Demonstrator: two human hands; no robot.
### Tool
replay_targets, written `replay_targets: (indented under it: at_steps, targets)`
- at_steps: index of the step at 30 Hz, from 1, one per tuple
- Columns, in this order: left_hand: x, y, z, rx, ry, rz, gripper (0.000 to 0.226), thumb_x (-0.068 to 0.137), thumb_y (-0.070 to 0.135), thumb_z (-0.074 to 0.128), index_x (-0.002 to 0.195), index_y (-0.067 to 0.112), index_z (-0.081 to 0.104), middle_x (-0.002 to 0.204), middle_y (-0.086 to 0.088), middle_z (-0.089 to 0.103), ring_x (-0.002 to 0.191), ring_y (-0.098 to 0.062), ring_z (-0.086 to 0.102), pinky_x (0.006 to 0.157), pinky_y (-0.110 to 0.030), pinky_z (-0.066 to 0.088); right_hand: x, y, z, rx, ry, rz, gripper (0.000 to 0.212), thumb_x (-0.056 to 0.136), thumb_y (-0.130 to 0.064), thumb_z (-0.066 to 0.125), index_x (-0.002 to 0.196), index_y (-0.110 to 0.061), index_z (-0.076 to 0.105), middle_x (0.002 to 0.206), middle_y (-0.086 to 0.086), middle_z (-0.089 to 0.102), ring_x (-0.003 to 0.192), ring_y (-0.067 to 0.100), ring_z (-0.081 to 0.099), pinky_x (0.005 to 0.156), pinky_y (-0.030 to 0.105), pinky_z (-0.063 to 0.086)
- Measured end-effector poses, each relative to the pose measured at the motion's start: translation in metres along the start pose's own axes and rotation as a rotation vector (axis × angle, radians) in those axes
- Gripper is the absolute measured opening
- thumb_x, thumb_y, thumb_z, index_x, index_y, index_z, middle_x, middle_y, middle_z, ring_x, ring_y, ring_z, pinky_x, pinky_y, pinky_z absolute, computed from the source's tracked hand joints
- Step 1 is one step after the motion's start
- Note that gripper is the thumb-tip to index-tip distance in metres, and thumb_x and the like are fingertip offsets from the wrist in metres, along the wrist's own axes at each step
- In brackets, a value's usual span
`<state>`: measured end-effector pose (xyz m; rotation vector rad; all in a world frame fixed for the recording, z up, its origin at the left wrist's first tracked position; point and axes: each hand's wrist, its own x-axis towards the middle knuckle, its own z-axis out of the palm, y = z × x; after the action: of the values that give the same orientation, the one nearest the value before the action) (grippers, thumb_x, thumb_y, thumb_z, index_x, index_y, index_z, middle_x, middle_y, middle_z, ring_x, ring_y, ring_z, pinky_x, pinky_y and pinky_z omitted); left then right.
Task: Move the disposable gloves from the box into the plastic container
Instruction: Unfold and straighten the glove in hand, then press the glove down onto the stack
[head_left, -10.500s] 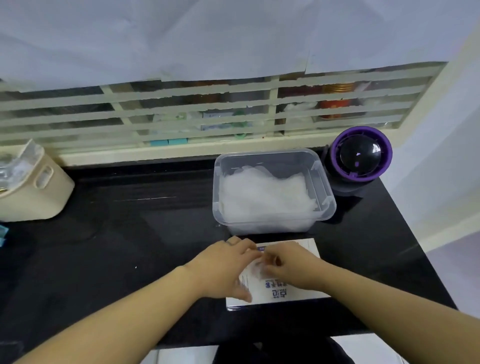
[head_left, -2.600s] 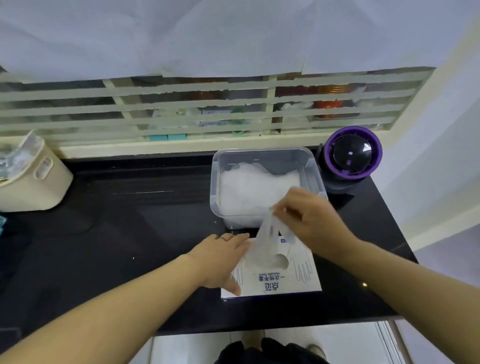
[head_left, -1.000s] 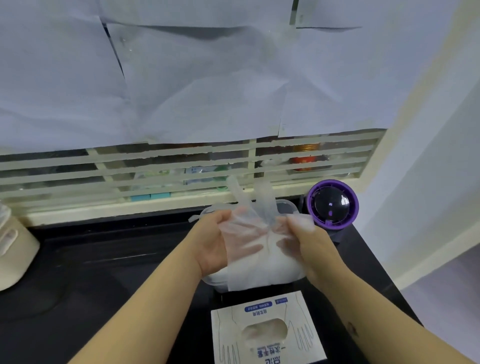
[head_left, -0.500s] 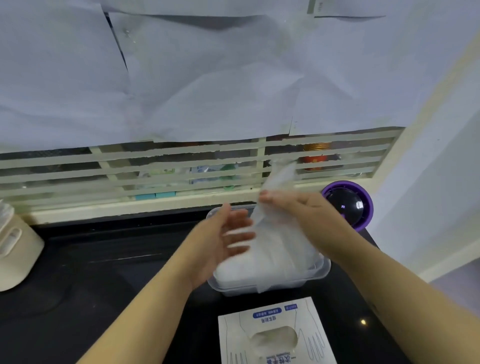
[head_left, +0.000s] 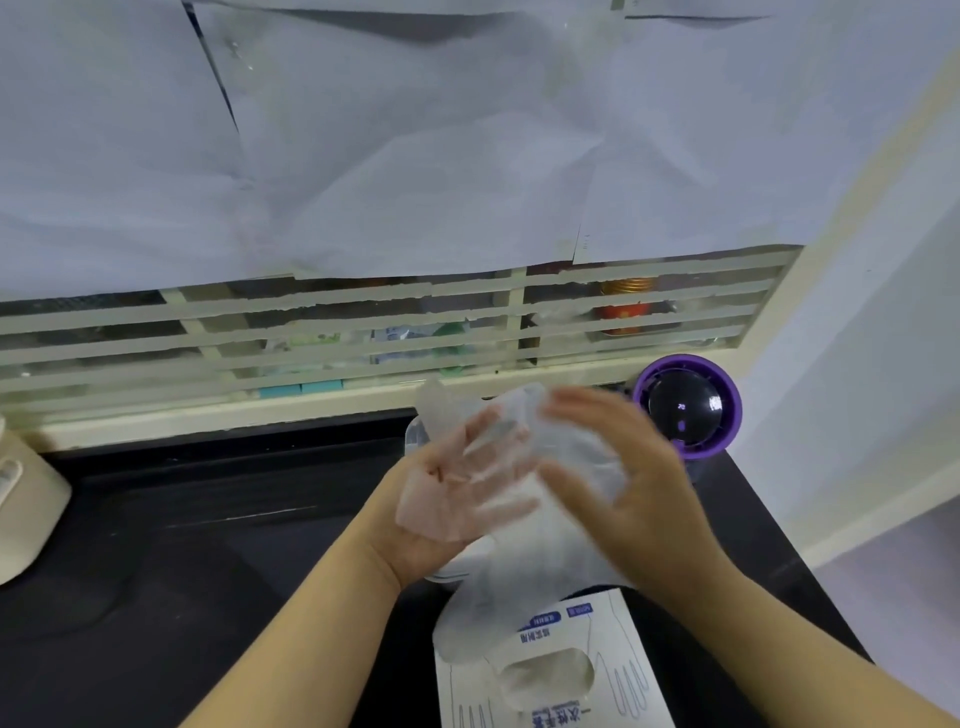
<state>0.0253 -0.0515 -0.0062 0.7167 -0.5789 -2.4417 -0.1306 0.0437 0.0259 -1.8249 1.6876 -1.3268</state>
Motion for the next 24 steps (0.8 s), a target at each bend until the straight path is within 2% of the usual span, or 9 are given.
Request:
replay_targets:
  at_steps: [2,4,7,13,16,18,19,21,24]
  targets:
    - [0.003,0.000,-0.001,-0.035,-0.006,0.012,0.033,0.087,0.025,0.052,0.107,0.015,0.076,0.122,-0.012,0.067,0.109,-0.032,0.066,0.082,-0.054,0.056,-0.001,0.018,-0.003,0.144,0.214,0.313,0.063,0.076,-0.047,0.074,0.130,-0.043,0.042,0.132,-0.021,0.047,0.121,0.002,0.047,0.103,0.036,0.043]
    - [0.007,0.003,-0.004,-0.058,-0.009,0.022,0.033,0.091,0.027,0.050,0.107,0.017,0.076,0.125,-0.011,0.066,0.113,-0.033,0.063,0.084,-0.055,0.056,-0.003,0.035,-0.002,0.476,0.100,0.619,0.091,0.065,-0.047,0.082,0.141,-0.039,0.034,0.138,-0.007,0.049,0.122,0.015,0.054,0.101,0.044,0.047]
    - [0.012,0.004,-0.007,-0.050,0.012,0.032,0.031,0.089,0.025,0.052,0.111,0.017,0.073,0.126,-0.011,0.065,0.115,-0.033,0.063,0.082,-0.053,0.057,0.003,0.044,-0.002,0.736,0.032,0.681,0.083,0.070,-0.025,0.080,0.141,-0.033,0.037,0.127,0.008,0.059,0.107,0.027,0.065,0.088,0.047,0.055]
    - [0.015,0.020,-0.016,0.072,0.374,0.287,0.029,0.098,0.023,0.051,0.123,0.017,0.064,0.124,-0.008,0.064,0.119,-0.027,0.057,0.097,-0.049,0.049,0.034,0.068,0.002,0.065,-0.034,0.529,0.084,0.088,-0.006,0.064,0.152,-0.030,0.014,0.080,0.000,0.070,0.076,0.008,0.068,0.066,0.007,0.048]
    - [0.011,0.024,-0.021,0.716,0.750,0.814,0.033,0.100,0.018,0.046,0.133,0.025,0.048,0.132,0.009,0.049,0.128,-0.007,0.043,0.109,-0.027,0.035,0.040,0.084,0.012,-0.067,-0.110,0.497,0.084,0.090,-0.003,0.060,0.152,-0.031,0.011,0.082,0.004,0.069,0.071,0.017,0.066,0.067,0.013,0.053]
    - [0.014,0.021,-0.019,1.391,0.587,1.163,0.033,0.096,0.017,0.045,0.128,0.022,0.051,0.127,0.009,0.048,0.119,-0.003,0.045,0.105,-0.016,0.035,0.040,0.092,0.019,-0.106,-0.121,0.483,0.083,0.091,-0.001,0.057,0.152,-0.032,0.010,0.097,0.007,0.066,0.070,0.024,0.065,0.066,0.021,0.057]
    - [0.020,0.018,-0.016,1.660,0.369,1.160,0.032,0.095,0.019,0.045,0.125,0.018,0.056,0.125,0.007,0.052,0.114,-0.004,0.050,0.100,-0.017,0.040,0.041,0.095,0.022,-0.152,-0.139,0.467,0.081,0.092,-0.002,0.055,0.152,-0.031,0.009,0.101,0.009,0.064,0.069,0.025,0.064,0.064,0.025,0.057]
    - [0.038,0.011,-0.011,2.071,0.027,0.774,0.034,0.098,0.022,0.045,0.130,0.019,0.057,0.132,0.006,0.055,0.117,-0.010,0.053,0.100,-0.028,0.044,0.041,0.099,0.026,-0.307,-0.206,0.414,0.078,0.093,-0.003,0.052,0.153,-0.027,0.007,0.102,0.016,0.063,0.072,0.026,0.062,0.068,0.032,0.056]
    - [0.065,-0.002,-0.021,2.336,-0.085,0.144,0.041,0.101,0.029,0.044,0.142,0.025,0.047,0.150,0.004,0.041,0.133,-0.018,0.041,0.110,-0.037,0.034,0.040,0.101,0.025,-0.394,-0.282,0.466,0.084,0.091,-0.005,0.054,0.153,-0.027,0.002,0.113,0.015,0.061,0.080,0.023,0.061,0.075,0.032,0.054]
